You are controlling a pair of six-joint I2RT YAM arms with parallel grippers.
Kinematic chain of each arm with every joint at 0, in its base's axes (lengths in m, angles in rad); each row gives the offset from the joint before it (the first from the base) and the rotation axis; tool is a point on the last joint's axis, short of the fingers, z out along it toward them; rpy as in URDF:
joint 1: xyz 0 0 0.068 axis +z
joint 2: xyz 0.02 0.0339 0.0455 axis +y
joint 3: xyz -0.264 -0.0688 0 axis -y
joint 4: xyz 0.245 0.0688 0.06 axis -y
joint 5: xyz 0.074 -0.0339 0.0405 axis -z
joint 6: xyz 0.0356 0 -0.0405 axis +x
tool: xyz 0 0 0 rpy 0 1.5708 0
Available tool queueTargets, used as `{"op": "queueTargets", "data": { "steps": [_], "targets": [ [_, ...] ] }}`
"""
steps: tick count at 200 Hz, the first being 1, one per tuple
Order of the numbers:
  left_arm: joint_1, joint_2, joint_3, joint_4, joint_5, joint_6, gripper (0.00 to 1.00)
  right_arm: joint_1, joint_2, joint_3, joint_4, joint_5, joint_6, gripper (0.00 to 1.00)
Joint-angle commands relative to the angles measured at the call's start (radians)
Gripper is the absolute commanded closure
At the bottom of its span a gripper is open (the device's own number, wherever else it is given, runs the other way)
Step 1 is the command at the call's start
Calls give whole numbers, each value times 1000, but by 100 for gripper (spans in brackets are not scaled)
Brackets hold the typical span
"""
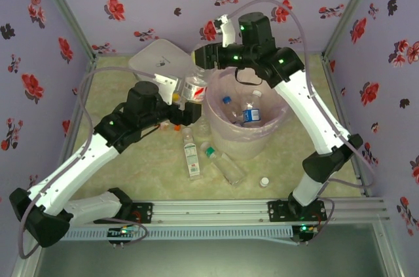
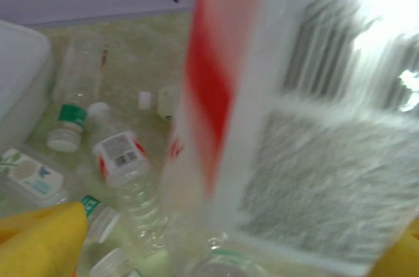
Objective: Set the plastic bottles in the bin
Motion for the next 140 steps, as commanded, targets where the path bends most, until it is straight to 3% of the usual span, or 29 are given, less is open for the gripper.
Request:
{"op": "queueTargets", "data": {
  "steps": [1,45,73,140],
  "targets": [
    [12,-43,-34,-45,-186,-85,0,-6,-75,59,14,31,-11,53],
    [179,-104,-155,-159,-234,-338,0,-52,-214,50,-15,99,-76,58],
    [275,-159,-242,-206,-255,-455,0,-109,-308,1,-97,204,-138,63],
    [383,-199,-321,-314,-328,-493,0,-164,-394,-168,-230,467,-257,75]
  ]
}}
